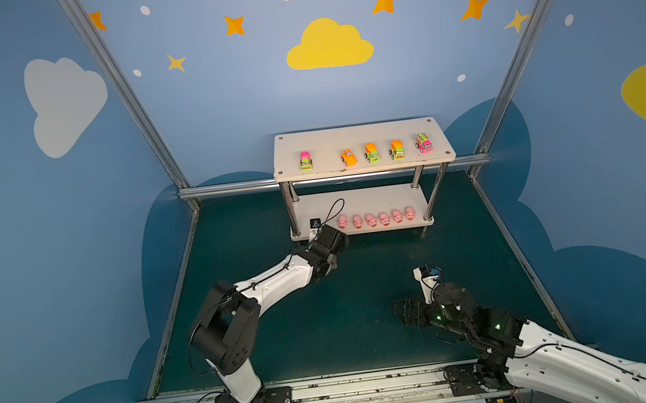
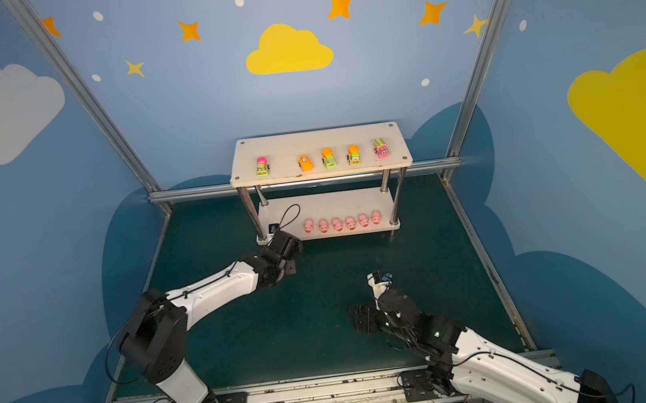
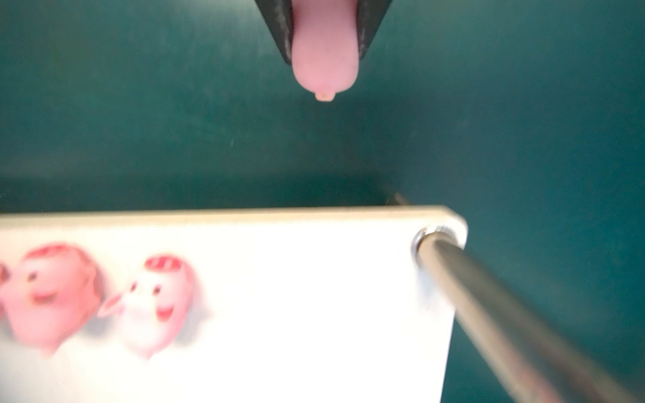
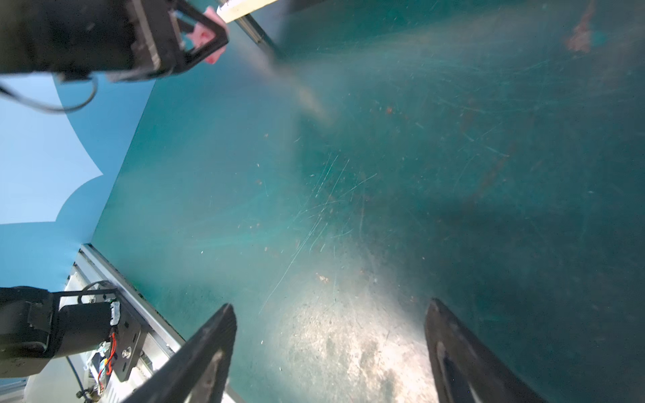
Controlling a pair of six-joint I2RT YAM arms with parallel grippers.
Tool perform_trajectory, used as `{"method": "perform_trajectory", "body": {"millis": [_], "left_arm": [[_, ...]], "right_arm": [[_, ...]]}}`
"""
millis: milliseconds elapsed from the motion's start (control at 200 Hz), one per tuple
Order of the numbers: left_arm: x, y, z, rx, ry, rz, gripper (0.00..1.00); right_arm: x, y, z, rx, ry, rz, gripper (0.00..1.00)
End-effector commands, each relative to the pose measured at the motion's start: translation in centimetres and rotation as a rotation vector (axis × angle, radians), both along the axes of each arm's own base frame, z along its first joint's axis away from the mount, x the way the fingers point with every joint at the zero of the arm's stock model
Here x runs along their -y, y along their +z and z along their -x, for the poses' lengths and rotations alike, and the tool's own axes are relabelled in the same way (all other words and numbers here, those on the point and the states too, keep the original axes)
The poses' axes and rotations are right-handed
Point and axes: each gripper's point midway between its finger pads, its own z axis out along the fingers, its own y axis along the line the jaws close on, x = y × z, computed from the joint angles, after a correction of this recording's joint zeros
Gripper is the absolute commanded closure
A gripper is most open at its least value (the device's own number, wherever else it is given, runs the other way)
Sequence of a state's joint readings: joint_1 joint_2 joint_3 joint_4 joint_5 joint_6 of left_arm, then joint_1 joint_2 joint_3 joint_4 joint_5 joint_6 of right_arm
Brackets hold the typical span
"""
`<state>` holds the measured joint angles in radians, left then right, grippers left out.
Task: Place and organize the plastic toys onto the shelf
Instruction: 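Carry the pig with the left gripper to the lower shelf beside the row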
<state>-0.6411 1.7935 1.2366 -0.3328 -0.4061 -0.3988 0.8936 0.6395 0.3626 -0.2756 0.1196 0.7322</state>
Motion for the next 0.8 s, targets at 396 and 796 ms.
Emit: {"method": "perform_trajectory", "body": {"millis": [396,796], "left_arm": [[0.3,0.6,-7.9,0.042,-0.02,0.021,0.75],[0.5,-0.3,-9.9,0.044,-0.017,0.042,0.74]], "right_arm": [[2.0,0.3,-0.4,-0.006,-0.069,0.042,0.17],[2.2,0.0,-1.0,-0.027,-0.085,0.061,0.17]]}}
